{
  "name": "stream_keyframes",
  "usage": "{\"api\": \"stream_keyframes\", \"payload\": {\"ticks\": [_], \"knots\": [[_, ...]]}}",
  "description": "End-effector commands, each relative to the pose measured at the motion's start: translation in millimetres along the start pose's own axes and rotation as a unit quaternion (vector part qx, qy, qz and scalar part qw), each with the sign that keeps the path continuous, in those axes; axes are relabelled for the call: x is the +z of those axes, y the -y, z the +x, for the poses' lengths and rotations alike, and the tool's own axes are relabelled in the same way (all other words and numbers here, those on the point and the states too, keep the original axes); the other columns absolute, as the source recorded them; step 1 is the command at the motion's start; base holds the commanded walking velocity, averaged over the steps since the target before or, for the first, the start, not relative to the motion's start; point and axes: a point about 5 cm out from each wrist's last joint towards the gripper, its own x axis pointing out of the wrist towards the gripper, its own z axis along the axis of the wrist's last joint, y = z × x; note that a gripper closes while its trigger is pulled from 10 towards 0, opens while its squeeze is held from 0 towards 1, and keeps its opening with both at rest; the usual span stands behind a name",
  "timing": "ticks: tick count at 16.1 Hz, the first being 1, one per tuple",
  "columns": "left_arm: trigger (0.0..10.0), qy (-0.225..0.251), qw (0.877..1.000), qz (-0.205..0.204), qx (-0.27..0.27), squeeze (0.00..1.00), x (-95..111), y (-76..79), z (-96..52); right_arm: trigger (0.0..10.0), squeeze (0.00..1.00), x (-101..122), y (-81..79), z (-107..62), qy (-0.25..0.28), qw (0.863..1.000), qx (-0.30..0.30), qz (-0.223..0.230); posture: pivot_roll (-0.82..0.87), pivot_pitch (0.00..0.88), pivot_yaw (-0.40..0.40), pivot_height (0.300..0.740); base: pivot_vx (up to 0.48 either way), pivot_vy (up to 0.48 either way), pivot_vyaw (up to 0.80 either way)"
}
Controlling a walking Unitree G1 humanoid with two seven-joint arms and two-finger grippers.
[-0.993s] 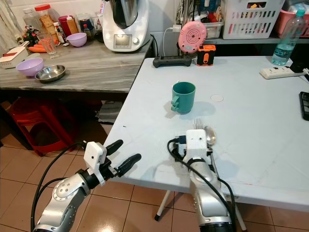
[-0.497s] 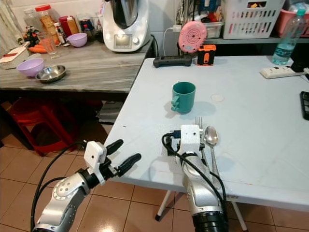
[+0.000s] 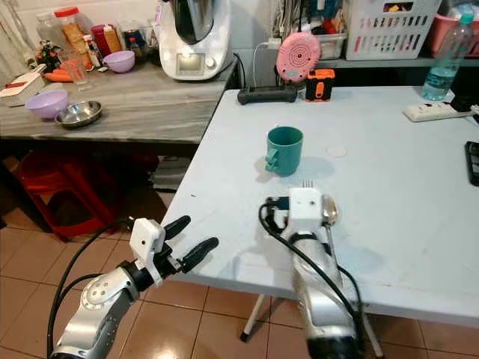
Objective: Setting the table
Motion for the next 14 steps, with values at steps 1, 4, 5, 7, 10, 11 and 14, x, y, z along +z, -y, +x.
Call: {"api": "stream_keyframes", "payload": {"ticks": [1, 4, 5, 7, 10, 11, 14], "knots": [[10.0, -0.001, 1.000, 0.007, -0.001, 0.00, 3, -1.7, -1.1, 10.0, 0.00, -4, -1.3, -4.5, -0.012, 1.000, -0.002, 0.007, -0.15, 0.000, 0.112, 0.740, 0.000, 0.000, 0.00], [10.0, -0.002, 1.000, -0.002, -0.025, 0.00, 3, 1.6, 1.0, 10.0, 0.00, -20, -0.4, -11.7, -0.043, 0.999, -0.005, 0.012, -0.16, 0.000, 0.117, 0.740, 0.000, 0.000, 0.00], [10.0, -0.003, 0.999, -0.009, -0.035, 0.00, 2, 3.7, 1.2, 10.0, 0.00, -22, -0.7, -12.4, -0.050, 0.999, -0.004, 0.013, -0.16, 0.000, 0.118, 0.740, 0.000, 0.000, 0.00], [10.0, -0.004, 0.999, -0.007, -0.040, 0.00, 2, 4.6, 0.9, 10.0, 0.00, -24, -0.8, -12.0, -0.054, 0.998, -0.002, 0.013, -0.16, 0.000, 0.118, 0.740, 0.000, 0.000, 0.00], [10.0, -0.004, 0.999, -0.007, -0.039, 0.00, 2, 4.7, 1.3, 10.0, 0.00, -26, 0.2, -6.1, -0.062, 0.998, 0.002, 0.005, -0.16, 0.000, 0.117, 0.740, 0.000, 0.000, 0.00], [10.0, -0.005, 0.999, -0.008, -0.040, 0.00, 2, 5.1, 1.7, 10.0, 0.00, -26, 0.5, -5.0, -0.066, 0.998, 0.003, 0.004, -0.16, 0.000, 0.116, 0.740, 0.000, 0.000, 0.00], [10.0, -0.004, 0.999, -0.010, -0.039, 0.00, 2, 6.2, 2.2, 10.0, 0.00, -28, -6.1, 0.4, -0.080, 0.996, 0.019, 0.026, -0.16, 0.000, 0.113, 0.740, 0.000, 0.000, 0.00]]}}
